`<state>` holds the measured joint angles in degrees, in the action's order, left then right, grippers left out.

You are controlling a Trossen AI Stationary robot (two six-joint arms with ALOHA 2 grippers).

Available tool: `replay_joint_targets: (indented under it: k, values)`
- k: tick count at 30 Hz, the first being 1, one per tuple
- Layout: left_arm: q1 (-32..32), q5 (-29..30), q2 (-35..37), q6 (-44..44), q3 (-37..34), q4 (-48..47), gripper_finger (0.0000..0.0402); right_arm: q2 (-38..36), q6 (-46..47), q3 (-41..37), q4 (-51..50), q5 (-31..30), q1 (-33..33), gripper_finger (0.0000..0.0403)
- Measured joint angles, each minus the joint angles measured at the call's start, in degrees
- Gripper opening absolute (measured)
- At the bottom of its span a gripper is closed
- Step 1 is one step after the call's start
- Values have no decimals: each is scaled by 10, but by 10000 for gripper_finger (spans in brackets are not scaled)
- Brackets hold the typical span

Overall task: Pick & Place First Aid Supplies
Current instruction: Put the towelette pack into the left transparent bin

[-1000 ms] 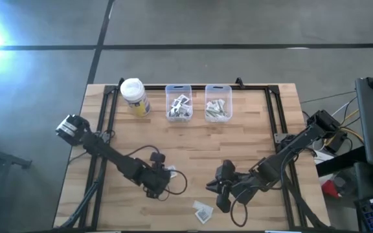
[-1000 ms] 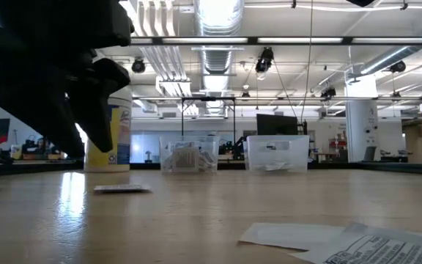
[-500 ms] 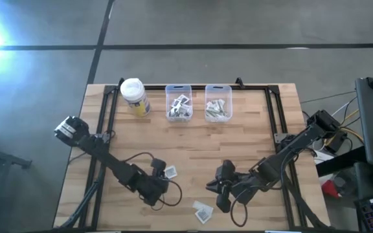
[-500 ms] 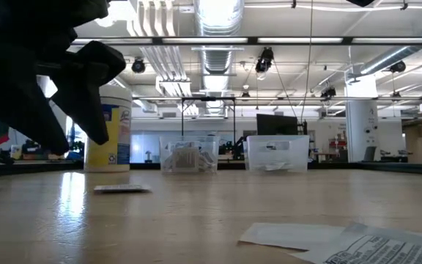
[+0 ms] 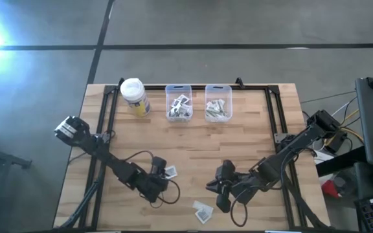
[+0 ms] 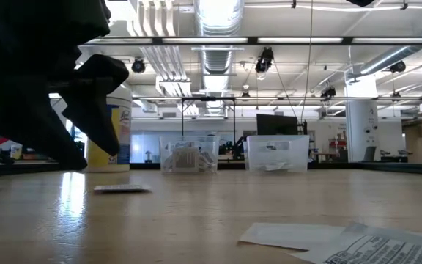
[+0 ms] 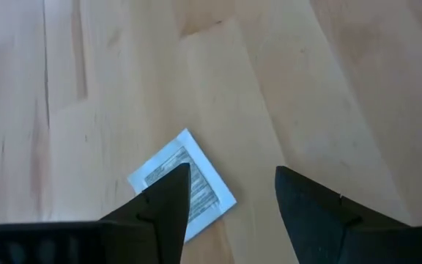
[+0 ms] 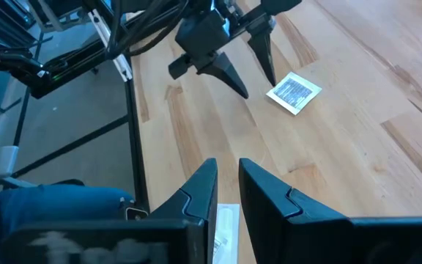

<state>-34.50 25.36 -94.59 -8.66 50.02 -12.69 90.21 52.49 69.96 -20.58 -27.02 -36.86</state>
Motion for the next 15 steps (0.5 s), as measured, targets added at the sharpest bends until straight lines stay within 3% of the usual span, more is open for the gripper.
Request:
replay_joint_targets:
  k: [15]
  values:
    - [24,-6,0,8,-52,61,197,0,0,0,0,0,0,57]
